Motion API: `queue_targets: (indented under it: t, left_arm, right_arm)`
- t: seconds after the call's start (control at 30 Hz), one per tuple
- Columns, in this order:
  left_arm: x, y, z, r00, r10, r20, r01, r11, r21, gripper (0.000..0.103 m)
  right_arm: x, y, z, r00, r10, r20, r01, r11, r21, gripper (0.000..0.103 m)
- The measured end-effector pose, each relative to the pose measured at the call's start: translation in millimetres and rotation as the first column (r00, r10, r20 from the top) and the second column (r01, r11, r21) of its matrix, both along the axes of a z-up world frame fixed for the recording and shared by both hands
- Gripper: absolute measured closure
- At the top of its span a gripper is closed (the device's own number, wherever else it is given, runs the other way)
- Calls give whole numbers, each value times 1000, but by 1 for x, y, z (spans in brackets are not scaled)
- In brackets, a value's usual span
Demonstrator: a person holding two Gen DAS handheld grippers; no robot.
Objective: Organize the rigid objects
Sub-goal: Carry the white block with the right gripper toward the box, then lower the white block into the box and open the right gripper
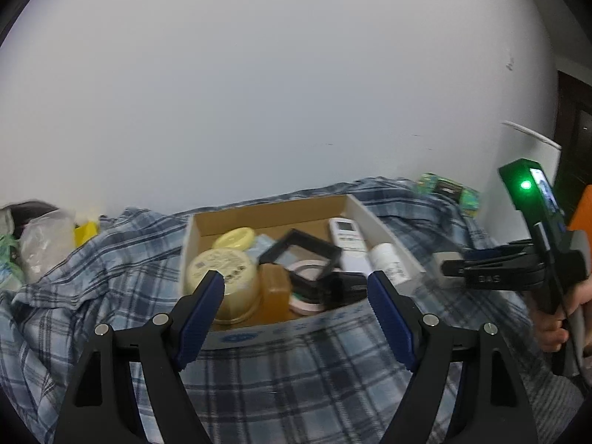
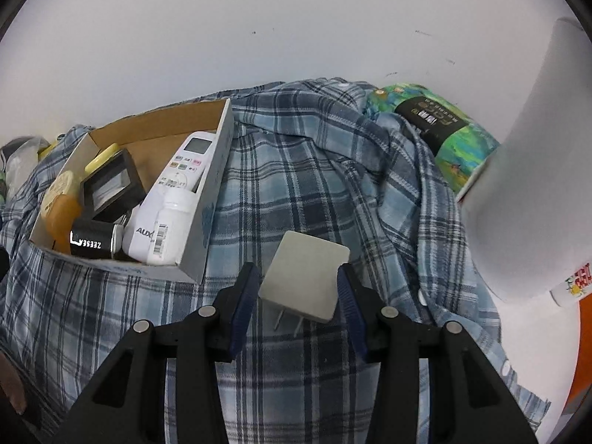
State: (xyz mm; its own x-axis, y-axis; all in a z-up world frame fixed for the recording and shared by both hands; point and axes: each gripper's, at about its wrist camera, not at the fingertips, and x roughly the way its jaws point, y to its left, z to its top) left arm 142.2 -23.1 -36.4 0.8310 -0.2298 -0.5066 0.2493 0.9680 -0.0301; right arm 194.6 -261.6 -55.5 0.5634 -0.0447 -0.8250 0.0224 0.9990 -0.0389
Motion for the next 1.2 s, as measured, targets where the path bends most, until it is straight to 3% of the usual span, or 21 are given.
queue_targets:
  t: [0.13, 0.4, 0.83, 0.97, 1.2]
  left_arm:
    - [4, 7, -5, 999, 32, -19, -32, 999, -21, 22]
    - [-4, -1, -15, 998, 56, 12, -56, 998, 10, 22]
    - [-1, 2, -16, 997, 77, 10, -77, 997, 0, 22]
    - [-1, 4, -16, 997, 76, 9, -76, 997, -14, 22]
    - [-2, 7, -15, 996, 94, 13, -93, 995, -27, 22]
  right_arm:
    - [9, 2, -5, 1000, -17, 1, 17, 1000, -5, 59]
    - [14, -8, -8, 997, -78, 7, 78, 997, 12, 53]
    - [10, -4, -12, 999, -49, 19, 49, 999, -17, 58]
    - [-2, 5, -3, 998, -5, 65, 8, 999, -44, 58]
    - [-7, 22, 31, 991, 40, 128, -41, 999, 5, 58]
